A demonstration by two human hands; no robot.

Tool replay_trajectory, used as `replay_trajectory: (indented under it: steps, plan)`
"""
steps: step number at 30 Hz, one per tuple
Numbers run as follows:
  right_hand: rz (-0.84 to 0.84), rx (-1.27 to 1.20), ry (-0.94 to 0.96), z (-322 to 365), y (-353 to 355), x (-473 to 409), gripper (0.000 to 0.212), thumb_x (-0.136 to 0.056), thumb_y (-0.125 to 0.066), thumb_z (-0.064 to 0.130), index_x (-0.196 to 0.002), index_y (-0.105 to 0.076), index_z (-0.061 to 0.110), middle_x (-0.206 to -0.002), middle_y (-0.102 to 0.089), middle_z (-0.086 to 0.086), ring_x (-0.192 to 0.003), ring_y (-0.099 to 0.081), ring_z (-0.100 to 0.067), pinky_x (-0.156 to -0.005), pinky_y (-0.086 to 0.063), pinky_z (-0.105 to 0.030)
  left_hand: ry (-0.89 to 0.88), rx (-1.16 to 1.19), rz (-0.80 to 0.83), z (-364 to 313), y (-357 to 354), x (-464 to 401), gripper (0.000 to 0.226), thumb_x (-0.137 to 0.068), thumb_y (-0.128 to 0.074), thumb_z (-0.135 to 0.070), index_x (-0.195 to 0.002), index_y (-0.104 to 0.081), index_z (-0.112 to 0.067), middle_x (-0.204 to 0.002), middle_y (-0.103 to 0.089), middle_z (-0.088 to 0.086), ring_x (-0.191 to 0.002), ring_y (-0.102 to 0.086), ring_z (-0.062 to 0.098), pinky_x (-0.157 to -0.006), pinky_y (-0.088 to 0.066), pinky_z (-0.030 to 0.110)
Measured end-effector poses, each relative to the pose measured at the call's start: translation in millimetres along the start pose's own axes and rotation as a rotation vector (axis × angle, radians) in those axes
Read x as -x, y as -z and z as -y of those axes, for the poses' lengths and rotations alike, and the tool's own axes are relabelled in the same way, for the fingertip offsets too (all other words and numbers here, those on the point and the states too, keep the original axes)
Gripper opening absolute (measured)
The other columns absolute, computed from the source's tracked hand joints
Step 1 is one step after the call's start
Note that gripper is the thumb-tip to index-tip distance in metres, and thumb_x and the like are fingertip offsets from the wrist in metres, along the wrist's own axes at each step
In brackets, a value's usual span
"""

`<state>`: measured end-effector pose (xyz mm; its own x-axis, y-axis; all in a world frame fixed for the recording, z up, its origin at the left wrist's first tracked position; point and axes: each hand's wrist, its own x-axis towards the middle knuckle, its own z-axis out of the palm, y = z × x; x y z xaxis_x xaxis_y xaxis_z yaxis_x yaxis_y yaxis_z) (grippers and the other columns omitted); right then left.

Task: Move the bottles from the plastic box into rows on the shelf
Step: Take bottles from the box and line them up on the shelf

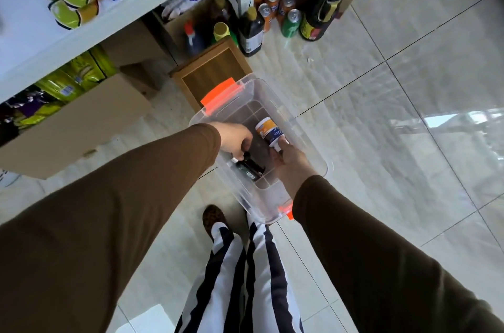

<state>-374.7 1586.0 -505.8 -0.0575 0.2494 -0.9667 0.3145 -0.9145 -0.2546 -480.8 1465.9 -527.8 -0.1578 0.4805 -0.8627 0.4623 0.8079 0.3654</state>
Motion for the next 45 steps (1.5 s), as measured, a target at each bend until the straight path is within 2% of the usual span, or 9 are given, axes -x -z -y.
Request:
replay_trajectory:
  steps: [5,9,17,22,27,33,40,43,45]
  plan:
    - [0.012,-0.044,0.019,0,-4,22,0.04,-0.093,-0.064,0.009,-0.13,-0.054,-0.001,-0.126,-0.059,-0.016,-0.107,-0.062,-0.027,-0.098,-0.052,-0.035,-0.025,-0.12,-0.018,-14,-10,14,0.046,-0.077,-0.078,-0.019,-0.119,-0.06,-0.012,-0.116,-0.063,0.008,-0.102,-0.063,0.03,-0.081,-0.052,0.035]
    - [0.072,-0.02,0.056,3,2,46,0.013,-0.097,-0.058,0.01,-0.101,-0.058,-0.002,-0.087,-0.059,-0.012,-0.075,-0.061,-0.021,-0.064,-0.06,-0.026,0.0,-0.068,-0.106,-17,-8,29,0.039,-0.079,-0.075,-0.019,-0.115,-0.063,-0.013,-0.116,-0.064,0.009,-0.101,-0.062,0.03,-0.075,-0.048,0.03]
    - [0.167,0.165,0.152,31,-6,140,0.026,-0.098,-0.057,0.016,-0.074,-0.056,0.005,-0.072,-0.057,-0.011,-0.059,-0.057,-0.021,-0.046,-0.054,-0.023,0.006,0.197,-0.338,1,46,134,0.031,-0.089,-0.064,-0.033,-0.117,-0.056,-0.022,-0.117,-0.052,0.005,-0.101,-0.055,0.025,-0.085,-0.048,0.036]
    - [0.394,0.266,0.273,62,-37,229,0.015,-0.099,-0.055,0.013,-0.104,-0.058,0.0,-0.088,-0.059,-0.013,-0.07,-0.057,-0.017,-0.073,-0.051,-0.026,0.007,0.289,-0.542,-3,92,244,0.024,-0.093,-0.061,-0.038,-0.113,-0.055,-0.026,-0.112,-0.05,0.004,-0.099,-0.055,0.021,-0.086,-0.045,0.034]
    - [0.613,0.459,0.482,100,-82,335,0.008,-0.097,-0.057,0.009,-0.104,-0.055,0.009,-0.09,-0.059,-0.013,-0.066,-0.058,-0.016,-0.068,-0.052,-0.024,0.009,0.335,-0.737,-19,148,368,0.021,-0.093,-0.061,-0.035,-0.104,-0.056,-0.017,-0.098,-0.059,0.006,-0.087,-0.059,0.027,-0.075,-0.047,0.04]
    - [0.843,0.616,0.769,129,-132,446,0.011,-0.093,-0.062,0.009,-0.103,-0.058,0.013,-0.084,-0.061,-0.014,-0.064,-0.058,-0.021,-0.054,-0.052,-0.023,-0.039,0.432,-0.984,-29,198,502,0.016,-0.097,-0.059,-0.032,-0.113,-0.059,-0.026,-0.089,-0.062,-0.004,-0.059,-0.064,0.009,-0.056,-0.051,0.027]
    - [1.058,0.754,1.091,137,-199,541,0.018,-0.091,-0.065,0.007,-0.108,-0.062,0.01,-0.076,-0.051,-0.014,-0.061,-0.051,-0.023,-0.064,-0.047,-0.03,-0.153,0.434,-1.176,-3,243,610,0.018,-0.096,-0.06,-0.026,-0.11,-0.068,-0.034,-0.089,-0.06,-0.001,-0.073,-0.066,0.022,-0.053,-0.049,0.014]
    - [1.104,0.794,1.186,134,-227,573,0.02,-0.089,-0.068,0.013,-0.109,-0.065,0.013,-0.078,-0.054,-0.009,-0.062,-0.052,-0.019,-0.063,-0.048,-0.024,-0.219,0.477,-1.173,20,262,642,0.019,-0.096,-0.061,-0.025,-0.113,-0.068,-0.031,-0.105,-0.062,0.009,-0.076,-0.071,0.025,-0.073,-0.059,0.033]
    - [1.124,0.806,1.234,132,-246,591,0.021,-0.089,-0.068,0.012,-0.11,-0.065,0.012,-0.079,-0.054,-0.009,-0.065,-0.051,-0.02,-0.066,-0.047,-0.026,-0.273,0.514,-1.167,36,275,662,0.022,-0.096,-0.063,-0.023,-0.116,-0.067,-0.028,-0.115,-0.061,0.015,-0.076,-0.073,0.022,-0.071,-0.06,0.028]
